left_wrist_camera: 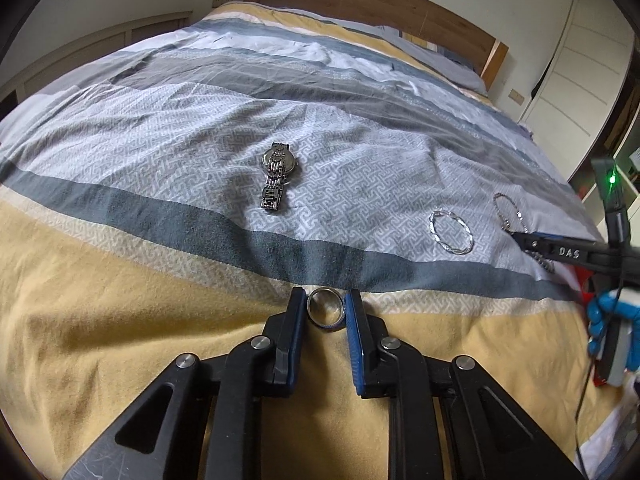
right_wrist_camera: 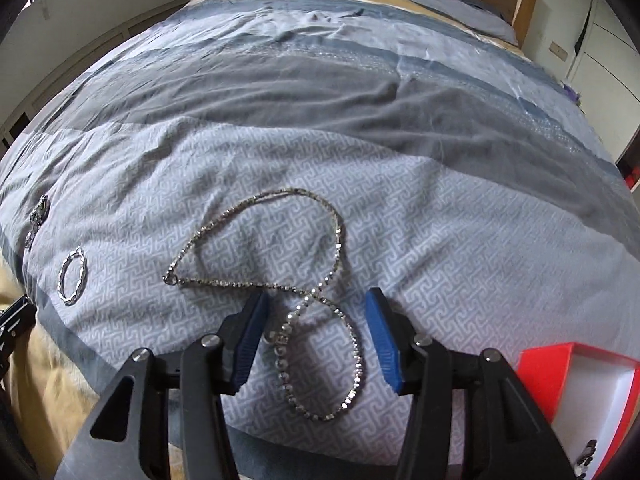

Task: Organize jewelry
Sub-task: 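Carry the silver ring and rhinestone necklace over the red box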

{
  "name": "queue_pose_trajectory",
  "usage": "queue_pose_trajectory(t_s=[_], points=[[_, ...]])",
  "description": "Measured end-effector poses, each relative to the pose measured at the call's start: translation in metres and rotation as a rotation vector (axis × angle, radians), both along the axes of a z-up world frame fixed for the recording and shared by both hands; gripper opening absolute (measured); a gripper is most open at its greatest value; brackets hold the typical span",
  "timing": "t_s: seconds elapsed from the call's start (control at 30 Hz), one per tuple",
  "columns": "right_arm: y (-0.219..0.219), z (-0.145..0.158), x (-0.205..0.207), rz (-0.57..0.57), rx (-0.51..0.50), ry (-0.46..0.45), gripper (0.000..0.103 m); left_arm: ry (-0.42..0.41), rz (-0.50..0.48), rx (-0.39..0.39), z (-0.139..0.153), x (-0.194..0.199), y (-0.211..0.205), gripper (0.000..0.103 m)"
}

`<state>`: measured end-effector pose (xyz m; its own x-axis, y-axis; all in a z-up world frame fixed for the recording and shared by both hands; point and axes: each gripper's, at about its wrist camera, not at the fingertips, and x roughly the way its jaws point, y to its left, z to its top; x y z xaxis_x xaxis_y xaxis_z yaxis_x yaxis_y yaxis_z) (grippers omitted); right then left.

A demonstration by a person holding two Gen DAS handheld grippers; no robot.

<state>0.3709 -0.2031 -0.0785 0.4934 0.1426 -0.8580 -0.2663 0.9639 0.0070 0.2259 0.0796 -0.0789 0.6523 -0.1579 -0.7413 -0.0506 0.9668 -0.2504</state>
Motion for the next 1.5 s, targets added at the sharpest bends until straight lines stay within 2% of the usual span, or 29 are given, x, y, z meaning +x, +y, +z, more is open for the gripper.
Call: queue_pose_trajectory(t_s=[0.03,0.1,0.13,0.27,0.43,0.53,0.9,1.2,1.5], points=[[0.001,0.0,-0.001,0.002,0.014,0.003,0.033,-0.004,-0.003,-0.007,0.001,0.0,0.0,0.019],[0.006,0.0,-0.006,0.009,0.022,-0.003,0.01,-0.015,-0.01,-0.017,0.002,-0.001,0.0,0.019],[0.011,0.0,-0.009,0.012,0.022,-0.008,0.006,-0.019,-0.013,-0.019,0.003,-0.002,-0.001,0.019],[0.016,0.005,-0.024,-0.001,0.055,-0.03,0.005,-0.038,-0.016,-0.014,0.008,-0.005,-0.002,0.019],[0.017,0.028,-0.057,0.017,0.121,-0.061,0.005,-0.064,-0.02,0.017,0.023,-0.017,-0.009,0.019],[0.016,0.048,-0.079,0.032,0.151,-0.085,0.005,-0.078,-0.03,0.043,0.034,-0.027,-0.016,0.019],[-0.001,0.135,-0.169,0.039,0.207,-0.209,0.005,-0.134,-0.064,0.023,0.092,-0.096,-0.028,0.019],[-0.041,0.19,-0.24,-0.006,0.241,-0.319,0.005,-0.205,-0.113,0.041,0.138,-0.156,-0.05,0.019],[-0.097,0.212,-0.282,-0.063,0.258,-0.384,0.005,-0.219,-0.223,0.04,0.162,-0.176,-0.098,0.019]])
